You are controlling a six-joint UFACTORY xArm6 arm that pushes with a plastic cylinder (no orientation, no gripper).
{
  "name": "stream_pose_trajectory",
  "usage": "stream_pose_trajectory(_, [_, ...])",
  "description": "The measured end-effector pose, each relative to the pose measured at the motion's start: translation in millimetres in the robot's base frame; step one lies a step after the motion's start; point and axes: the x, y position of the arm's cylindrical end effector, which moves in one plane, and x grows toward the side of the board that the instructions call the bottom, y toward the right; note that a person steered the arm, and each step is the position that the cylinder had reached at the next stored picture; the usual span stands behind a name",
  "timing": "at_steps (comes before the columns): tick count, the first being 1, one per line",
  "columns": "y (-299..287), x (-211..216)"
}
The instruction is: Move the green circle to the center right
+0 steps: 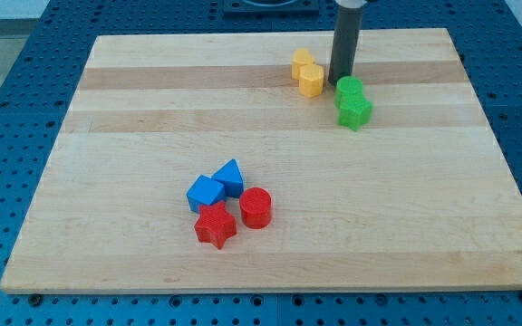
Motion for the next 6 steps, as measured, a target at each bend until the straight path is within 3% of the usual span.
stream_pose_trajectory(5, [-40.6, 35.1])
stream_pose_trajectory(6, [-27.0, 41.4])
